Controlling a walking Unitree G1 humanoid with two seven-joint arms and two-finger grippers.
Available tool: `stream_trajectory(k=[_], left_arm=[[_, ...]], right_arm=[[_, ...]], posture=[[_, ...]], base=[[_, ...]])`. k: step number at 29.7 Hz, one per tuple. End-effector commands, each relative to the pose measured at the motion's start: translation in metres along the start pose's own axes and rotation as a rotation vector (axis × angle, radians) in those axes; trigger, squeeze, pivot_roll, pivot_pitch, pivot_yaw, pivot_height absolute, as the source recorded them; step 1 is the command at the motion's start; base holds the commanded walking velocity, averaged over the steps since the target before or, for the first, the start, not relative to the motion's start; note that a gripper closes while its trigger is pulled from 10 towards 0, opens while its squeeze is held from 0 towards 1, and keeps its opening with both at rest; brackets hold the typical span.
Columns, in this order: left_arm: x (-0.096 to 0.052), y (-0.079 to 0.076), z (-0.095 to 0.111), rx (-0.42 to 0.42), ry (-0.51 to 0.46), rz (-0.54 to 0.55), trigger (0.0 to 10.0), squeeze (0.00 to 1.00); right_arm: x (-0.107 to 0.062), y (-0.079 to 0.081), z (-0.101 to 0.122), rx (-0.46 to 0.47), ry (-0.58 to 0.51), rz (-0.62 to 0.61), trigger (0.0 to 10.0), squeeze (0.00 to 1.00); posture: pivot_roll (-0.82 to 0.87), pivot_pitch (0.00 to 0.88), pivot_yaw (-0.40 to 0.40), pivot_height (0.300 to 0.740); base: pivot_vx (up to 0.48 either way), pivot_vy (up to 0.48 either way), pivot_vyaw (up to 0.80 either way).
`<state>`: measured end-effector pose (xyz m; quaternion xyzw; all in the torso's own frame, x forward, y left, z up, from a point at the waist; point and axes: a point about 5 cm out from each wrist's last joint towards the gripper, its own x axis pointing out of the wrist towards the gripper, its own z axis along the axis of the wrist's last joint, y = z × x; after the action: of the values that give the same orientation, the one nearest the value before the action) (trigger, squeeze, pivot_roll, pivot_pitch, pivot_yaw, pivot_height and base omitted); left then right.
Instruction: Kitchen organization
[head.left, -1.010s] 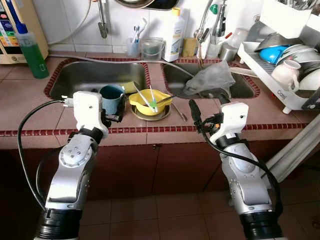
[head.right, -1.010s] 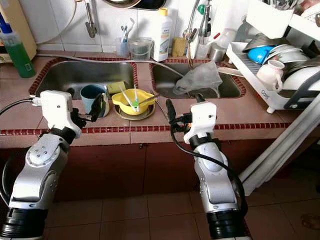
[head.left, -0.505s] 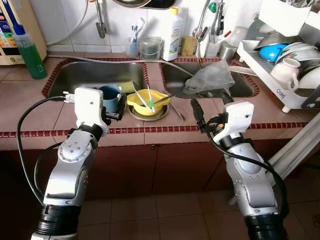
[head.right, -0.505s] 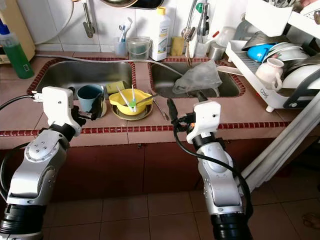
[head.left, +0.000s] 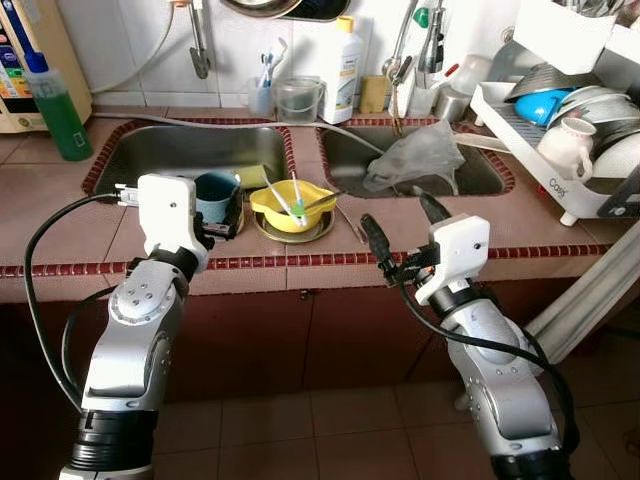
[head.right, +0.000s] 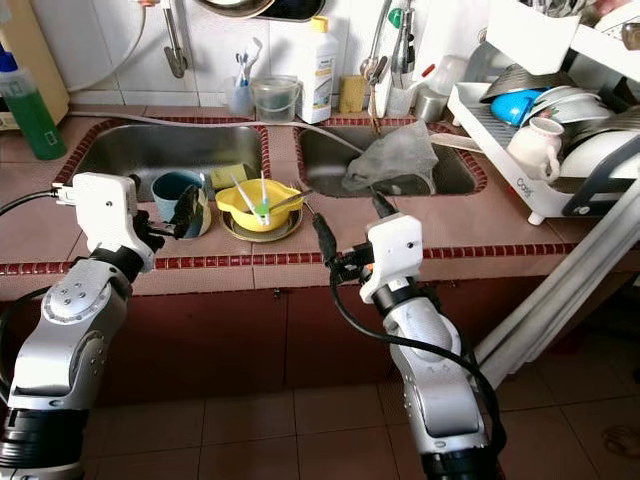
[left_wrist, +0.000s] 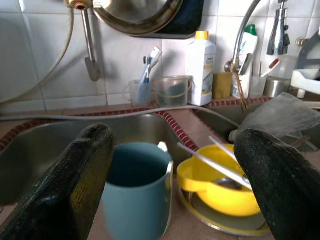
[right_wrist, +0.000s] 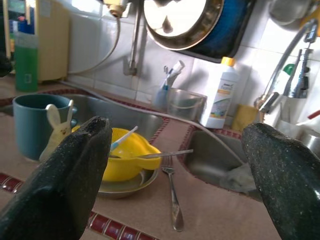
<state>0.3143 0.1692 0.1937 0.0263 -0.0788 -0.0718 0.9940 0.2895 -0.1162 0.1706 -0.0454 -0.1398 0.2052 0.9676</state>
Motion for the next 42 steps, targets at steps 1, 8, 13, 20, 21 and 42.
stream_trajectory(k=[1, 8, 13, 20, 21, 42], left_arm=[[-0.001, 0.000, 0.005, -0.005, -0.022, 0.004, 10.0, 0.00], [-0.001, 0.000, 0.006, -0.009, -0.030, 0.006, 10.0, 0.00], [-0.001, 0.000, 0.006, -0.013, -0.030, 0.009, 10.0, 0.00], [-0.001, 0.000, 0.008, -0.053, -0.045, 0.022, 10.0, 0.00], [-0.001, 0.001, 0.009, -0.050, -0.046, 0.032, 10.0, 0.00], [0.027, 0.025, 0.023, 0.098, 0.146, 0.021, 10.0, 0.00]], right_arm=[[0.000, 0.000, 0.007, -0.014, -0.020, 0.009, 10.0, 0.00], [-0.001, 0.001, 0.009, -0.016, -0.017, 0.020, 10.0, 0.00], [-0.001, 0.002, 0.010, -0.017, -0.016, 0.028, 10.0, 0.00], [-0.001, 0.002, 0.012, -0.018, -0.018, 0.041, 10.0, 0.00], [-0.001, 0.002, 0.012, -0.019, -0.018, 0.044, 10.0, 0.00], [-0.008, 0.018, 0.022, 0.027, -0.004, 0.125, 10.0, 0.00]], posture=[[-0.07, 0.018, -0.033, 0.740], [-0.07, 0.021, -0.036, 0.740], [-0.07, 0.021, -0.039, 0.740], [-0.07, 0.025, -0.042, 0.740], [-0.07, 0.025, -0.043, 0.740], [-0.08, 0.055, -0.016, 0.740]], base=[[0.296, 0.000, 0.00], [0.342, 0.000, 0.00], [0.356, 0.000, 0.00], [0.260, 0.000, 0.00], [0.000, 0.000, 0.00], [0.000, 0.000, 0.00]])
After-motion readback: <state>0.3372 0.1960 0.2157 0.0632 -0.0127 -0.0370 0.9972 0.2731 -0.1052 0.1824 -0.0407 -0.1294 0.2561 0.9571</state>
